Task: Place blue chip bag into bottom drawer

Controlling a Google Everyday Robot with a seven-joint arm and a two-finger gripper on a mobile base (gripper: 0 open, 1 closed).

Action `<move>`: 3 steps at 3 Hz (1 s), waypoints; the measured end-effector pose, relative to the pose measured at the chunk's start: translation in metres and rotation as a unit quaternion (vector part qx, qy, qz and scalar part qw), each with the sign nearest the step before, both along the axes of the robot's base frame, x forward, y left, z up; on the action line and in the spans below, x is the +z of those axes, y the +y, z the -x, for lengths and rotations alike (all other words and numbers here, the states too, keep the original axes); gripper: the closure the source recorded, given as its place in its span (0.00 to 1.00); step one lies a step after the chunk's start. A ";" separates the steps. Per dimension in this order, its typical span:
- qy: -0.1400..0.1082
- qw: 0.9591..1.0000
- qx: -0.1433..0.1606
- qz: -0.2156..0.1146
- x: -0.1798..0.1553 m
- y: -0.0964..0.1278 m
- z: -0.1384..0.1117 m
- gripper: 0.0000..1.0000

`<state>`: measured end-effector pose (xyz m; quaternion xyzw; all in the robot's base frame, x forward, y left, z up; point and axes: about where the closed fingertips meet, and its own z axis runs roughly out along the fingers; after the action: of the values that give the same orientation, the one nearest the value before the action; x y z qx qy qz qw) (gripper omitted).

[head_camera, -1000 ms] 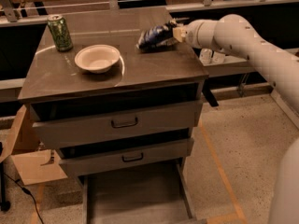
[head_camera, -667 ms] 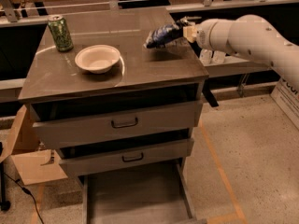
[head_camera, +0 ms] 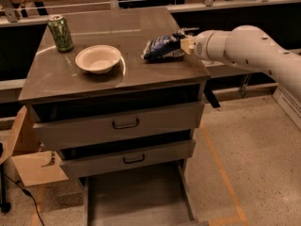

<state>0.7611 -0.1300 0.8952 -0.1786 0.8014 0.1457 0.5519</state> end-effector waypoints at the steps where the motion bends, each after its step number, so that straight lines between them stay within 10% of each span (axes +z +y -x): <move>1: 0.005 1.000 -0.004 0.005 0.010 -0.004 0.028 1.00; 3: 0.064 0.998 -0.013 0.008 0.026 -0.009 0.137 1.00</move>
Offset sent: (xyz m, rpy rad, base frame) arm -0.1589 -0.0186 0.0313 -0.0232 0.1584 -0.0132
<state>0.6242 -0.1392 0.9214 -0.1632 0.8387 0.1432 0.4994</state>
